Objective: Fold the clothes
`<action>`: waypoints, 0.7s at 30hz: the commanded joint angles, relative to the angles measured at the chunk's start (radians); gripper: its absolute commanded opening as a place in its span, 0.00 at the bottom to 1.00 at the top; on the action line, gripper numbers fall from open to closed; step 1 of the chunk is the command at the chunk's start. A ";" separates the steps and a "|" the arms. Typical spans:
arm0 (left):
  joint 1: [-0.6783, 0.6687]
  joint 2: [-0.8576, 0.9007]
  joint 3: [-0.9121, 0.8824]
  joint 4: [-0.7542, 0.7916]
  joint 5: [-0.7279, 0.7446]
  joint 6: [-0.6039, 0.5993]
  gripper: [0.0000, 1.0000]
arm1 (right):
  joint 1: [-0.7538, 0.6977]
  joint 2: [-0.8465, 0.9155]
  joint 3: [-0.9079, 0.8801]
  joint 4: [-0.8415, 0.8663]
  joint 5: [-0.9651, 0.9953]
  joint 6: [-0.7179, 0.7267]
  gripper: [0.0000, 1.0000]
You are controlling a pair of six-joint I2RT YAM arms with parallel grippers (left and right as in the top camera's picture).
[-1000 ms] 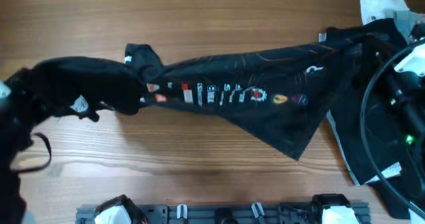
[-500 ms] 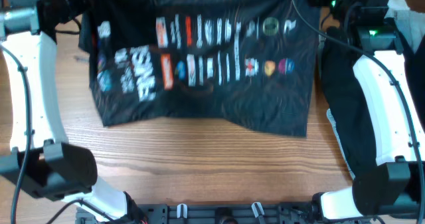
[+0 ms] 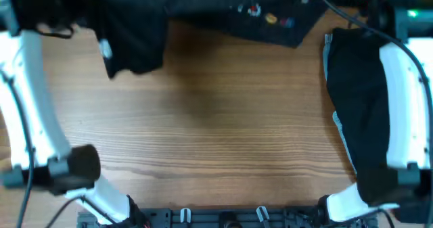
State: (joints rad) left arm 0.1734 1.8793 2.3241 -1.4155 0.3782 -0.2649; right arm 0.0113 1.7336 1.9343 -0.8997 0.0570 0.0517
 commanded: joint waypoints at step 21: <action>-0.003 -0.121 -0.943 -0.158 -0.493 -0.163 0.04 | -0.050 -0.045 -0.798 -0.319 -0.123 0.310 0.04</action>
State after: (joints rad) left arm 0.1135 1.9358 1.4158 -1.5696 -0.0402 -0.3328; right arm -0.0132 1.8824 1.2510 -1.2415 -0.1307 0.1871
